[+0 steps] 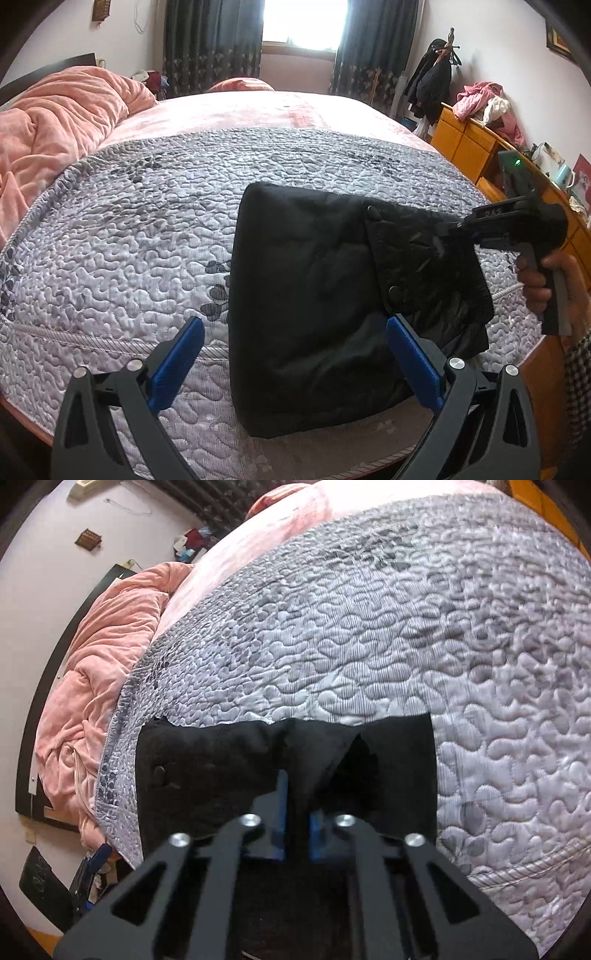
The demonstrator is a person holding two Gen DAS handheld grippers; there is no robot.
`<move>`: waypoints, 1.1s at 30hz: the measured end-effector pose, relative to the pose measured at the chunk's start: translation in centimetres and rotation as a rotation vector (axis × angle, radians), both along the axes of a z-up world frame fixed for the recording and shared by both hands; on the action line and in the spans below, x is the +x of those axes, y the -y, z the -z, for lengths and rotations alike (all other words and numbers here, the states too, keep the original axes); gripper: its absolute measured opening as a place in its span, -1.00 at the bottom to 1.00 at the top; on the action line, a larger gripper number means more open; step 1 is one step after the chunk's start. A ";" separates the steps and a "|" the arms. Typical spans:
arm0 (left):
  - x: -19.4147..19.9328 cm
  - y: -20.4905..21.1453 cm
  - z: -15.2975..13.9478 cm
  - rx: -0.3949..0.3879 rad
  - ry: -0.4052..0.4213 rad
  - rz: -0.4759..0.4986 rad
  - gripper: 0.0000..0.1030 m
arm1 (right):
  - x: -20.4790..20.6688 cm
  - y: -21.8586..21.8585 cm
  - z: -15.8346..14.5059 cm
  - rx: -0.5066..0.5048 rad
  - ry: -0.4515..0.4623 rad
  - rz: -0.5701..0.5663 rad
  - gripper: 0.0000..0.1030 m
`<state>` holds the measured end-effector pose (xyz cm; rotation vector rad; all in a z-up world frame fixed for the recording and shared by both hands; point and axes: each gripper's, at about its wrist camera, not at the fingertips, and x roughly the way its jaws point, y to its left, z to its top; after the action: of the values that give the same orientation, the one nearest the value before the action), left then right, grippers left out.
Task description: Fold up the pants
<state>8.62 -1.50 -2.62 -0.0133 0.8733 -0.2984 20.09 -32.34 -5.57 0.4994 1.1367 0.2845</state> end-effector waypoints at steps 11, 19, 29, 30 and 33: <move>0.8 0.0 2.4 0.010 -0.065 -0.022 0.92 | -0.8 2.0 -2.0 -0.082 0.040 0.077 -0.93; 1.1 -0.1 3.7 0.030 -0.094 -0.018 0.92 | -2.4 1.8 -1.5 -0.138 0.026 0.078 -0.22; 1.7 -1.6 6.2 -0.087 -0.211 -0.076 0.92 | -11.0 1.8 -0.8 -0.136 -0.007 0.028 0.20; 1.7 -1.5 6.4 -0.097 -0.221 -0.079 0.92 | -11.5 1.7 -0.3 -0.134 -0.021 0.025 0.20; 1.7 -1.3 6.9 -0.117 -0.245 -0.079 0.92 | -12.0 1.3 1.0 -0.115 -0.050 0.024 0.17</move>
<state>10.35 -0.20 -9.52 -0.1962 1.0949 -0.2772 8.12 -33.63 -6.53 0.4202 1.1881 0.1857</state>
